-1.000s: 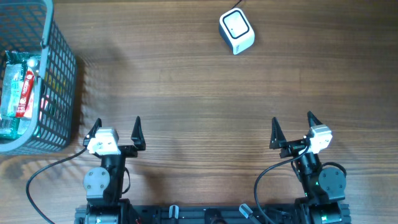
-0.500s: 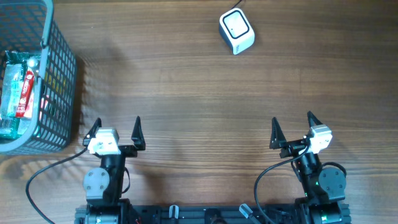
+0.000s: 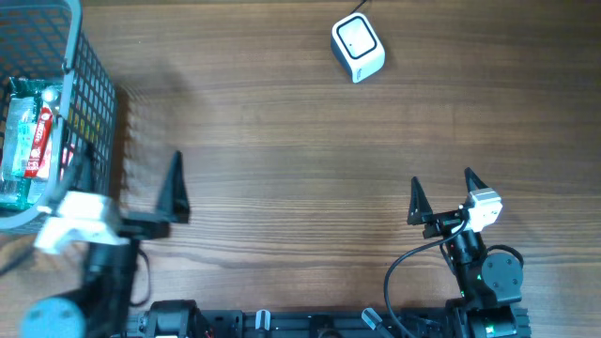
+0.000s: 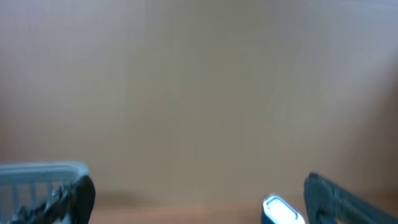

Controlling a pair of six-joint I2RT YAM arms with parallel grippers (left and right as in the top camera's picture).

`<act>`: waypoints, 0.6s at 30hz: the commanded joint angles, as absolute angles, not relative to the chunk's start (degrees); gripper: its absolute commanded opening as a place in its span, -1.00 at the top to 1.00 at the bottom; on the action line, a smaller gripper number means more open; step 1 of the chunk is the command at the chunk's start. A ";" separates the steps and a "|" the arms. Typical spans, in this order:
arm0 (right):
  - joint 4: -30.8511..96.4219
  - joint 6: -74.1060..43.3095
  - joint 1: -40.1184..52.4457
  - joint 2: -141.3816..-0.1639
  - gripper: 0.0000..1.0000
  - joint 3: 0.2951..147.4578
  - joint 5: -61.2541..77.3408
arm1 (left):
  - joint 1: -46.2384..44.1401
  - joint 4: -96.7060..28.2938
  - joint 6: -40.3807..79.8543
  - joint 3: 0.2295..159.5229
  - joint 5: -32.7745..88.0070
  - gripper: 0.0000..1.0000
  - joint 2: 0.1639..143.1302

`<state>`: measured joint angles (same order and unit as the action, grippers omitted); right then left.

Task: Scan the item barcode

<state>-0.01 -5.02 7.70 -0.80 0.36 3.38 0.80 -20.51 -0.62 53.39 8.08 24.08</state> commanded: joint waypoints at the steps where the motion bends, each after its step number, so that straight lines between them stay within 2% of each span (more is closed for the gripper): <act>1: -0.10 -4.60 7.62 -0.43 -0.99 0.30 2.85 | 0.86 -37.74 -3.18 80.36 9.17 -1.00 43.81; 3: -0.10 -4.60 7.62 -0.43 -0.99 0.30 2.85 | 0.86 -43.40 -3.88 93.17 9.19 -1.00 53.82; 6: -0.10 -4.60 7.62 -0.43 -0.99 0.30 2.85 | 0.84 -42.89 -3.86 101.45 9.28 -1.00 62.65; 9: -0.10 -4.60 7.62 -0.43 -1.00 0.30 2.85 | 0.97 -40.58 -6.70 102.35 6.85 -1.00 67.29; 12: -0.08 -4.60 7.62 -0.43 -0.99 0.30 2.85 | 3.25 -37.98 -7.33 102.35 -3.49 -1.00 71.22; 18: -0.10 -4.60 7.62 -0.43 -1.00 0.30 2.85 | 15.84 -39.70 -7.33 102.35 -4.99 -1.00 78.37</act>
